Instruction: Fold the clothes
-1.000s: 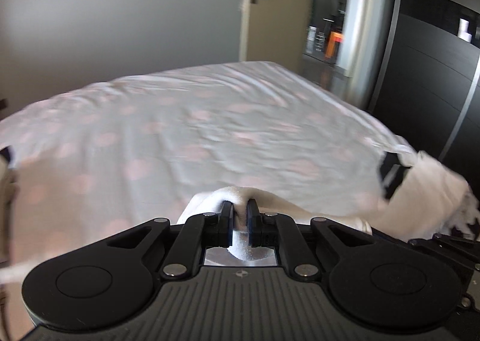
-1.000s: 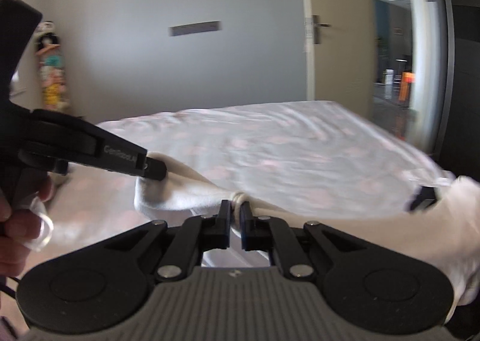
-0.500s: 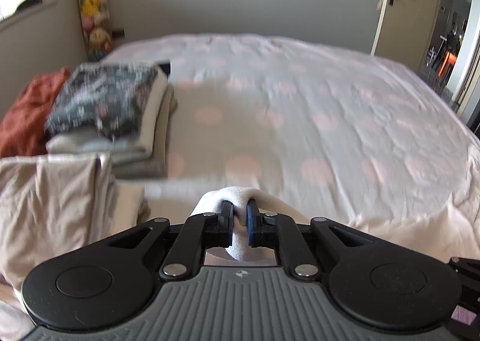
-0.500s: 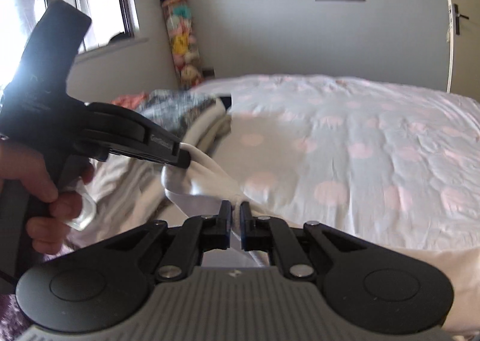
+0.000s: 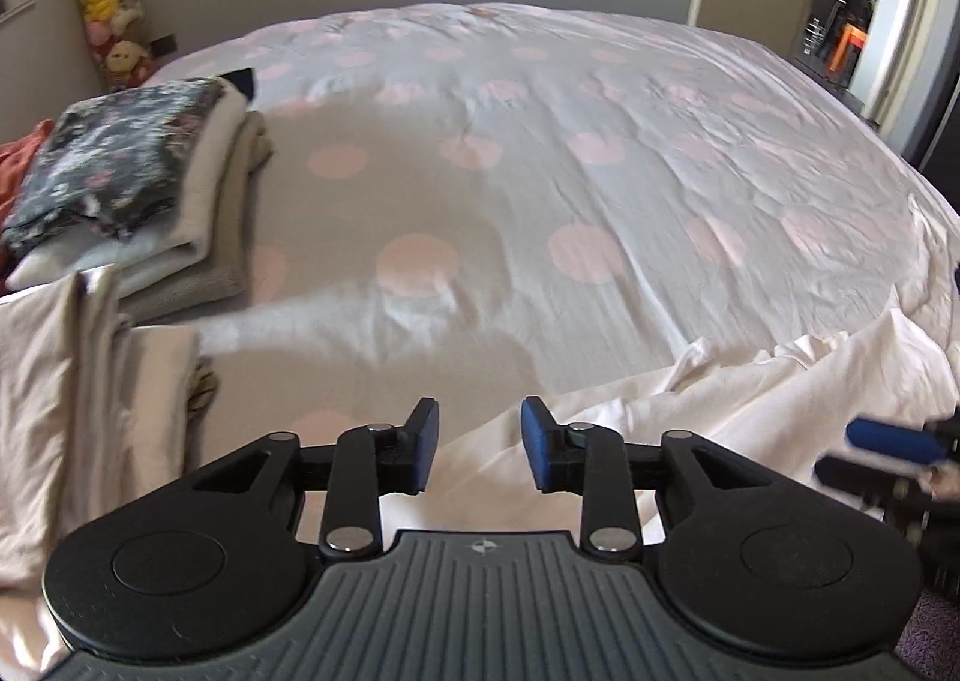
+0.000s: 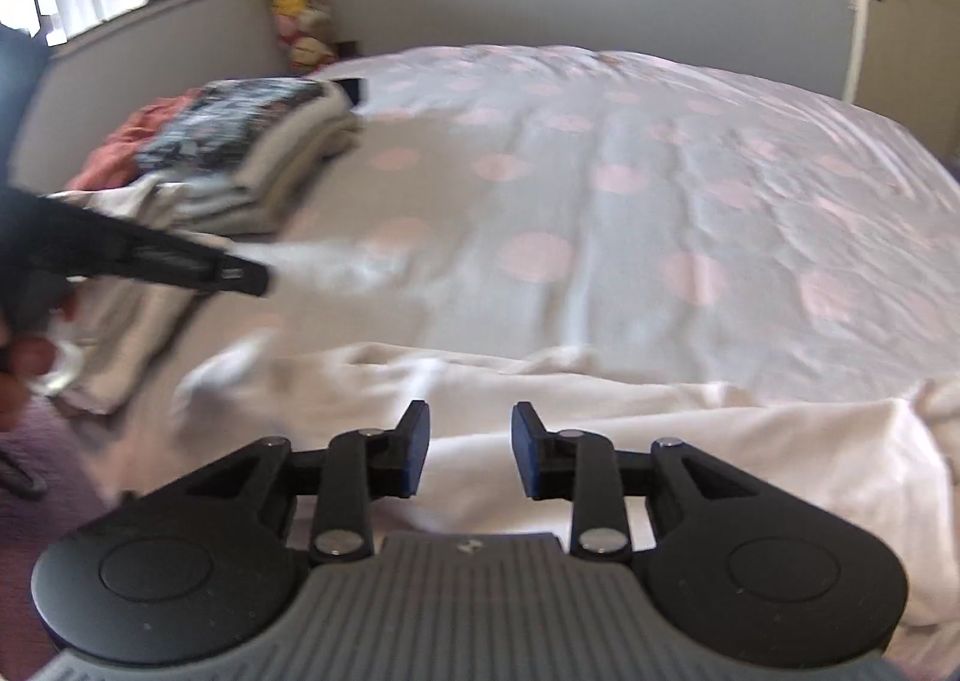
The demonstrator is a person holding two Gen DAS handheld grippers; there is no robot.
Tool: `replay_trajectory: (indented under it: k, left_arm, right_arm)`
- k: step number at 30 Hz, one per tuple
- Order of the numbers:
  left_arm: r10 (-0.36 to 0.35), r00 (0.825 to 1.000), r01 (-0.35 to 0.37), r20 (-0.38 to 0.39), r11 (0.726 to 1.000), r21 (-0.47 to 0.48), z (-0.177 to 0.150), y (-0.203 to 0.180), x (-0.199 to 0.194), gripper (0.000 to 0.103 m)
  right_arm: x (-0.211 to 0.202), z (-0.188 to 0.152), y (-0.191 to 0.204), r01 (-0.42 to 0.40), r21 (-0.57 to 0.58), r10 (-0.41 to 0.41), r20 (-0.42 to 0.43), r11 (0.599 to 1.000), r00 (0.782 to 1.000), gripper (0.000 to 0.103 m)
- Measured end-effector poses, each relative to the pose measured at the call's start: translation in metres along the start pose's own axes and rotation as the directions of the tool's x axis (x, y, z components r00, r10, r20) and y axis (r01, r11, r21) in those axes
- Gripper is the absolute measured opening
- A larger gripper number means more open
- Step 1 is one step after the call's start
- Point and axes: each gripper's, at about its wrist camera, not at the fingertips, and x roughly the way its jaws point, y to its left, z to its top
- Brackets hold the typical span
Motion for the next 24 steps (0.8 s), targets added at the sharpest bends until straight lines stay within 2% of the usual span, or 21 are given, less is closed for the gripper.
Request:
replay_trajectory:
  k: [4,7,9,11,15,20,22,24]
  left_arm:
    - [-0.031,0.999,0.032,-0.045,0.999,0.033,-0.001,-0.015,0.037,0.040]
    - [-0.058,0.995,0.062,-0.079,0.997,0.046,-0.003,-0.021,0.065,0.042]
    - [-0.073,0.993,0.077,-0.094,0.996,0.038,-0.006,-0.022,0.081,0.045]
    - [-0.078,0.991,0.079,-0.104,0.997,0.009,-0.010,-0.020,0.093,0.046]
    - [-0.073,0.991,0.070,-0.114,0.997,-0.033,-0.019,-0.018,0.107,0.051]
    - [-0.027,0.996,0.031,-0.084,0.998,0.049,-0.027,-0.029,0.113,0.058]
    - [-0.028,0.996,0.032,-0.085,0.998,0.050,-0.026,-0.030,0.114,0.057]
    - [-0.034,0.996,0.038,-0.081,0.998,0.052,-0.025,-0.029,0.114,0.049]
  right_arm:
    - [0.020,0.001,-0.047,0.114,0.012,-0.113,-0.049,0.993,0.992,0.038]
    - [0.042,0.004,-0.075,0.147,-0.010,-0.147,-0.095,0.989,0.985,0.052]
    - [0.056,0.006,-0.088,0.157,-0.020,-0.158,-0.110,0.987,0.981,0.061]
    - [0.069,0.009,-0.098,0.159,-0.013,-0.159,-0.116,0.987,0.980,0.063]
    - [0.095,0.014,-0.112,0.146,-0.002,-0.146,-0.127,0.989,0.981,0.073]
    - [0.127,0.001,-0.120,0.103,0.042,-0.092,-0.211,0.994,0.973,0.074]
    - [0.128,0.002,-0.113,0.105,0.006,-0.102,-0.215,0.994,0.971,0.067]
    - [0.126,0.002,-0.103,0.099,-0.037,-0.105,-0.214,0.994,0.971,0.043]
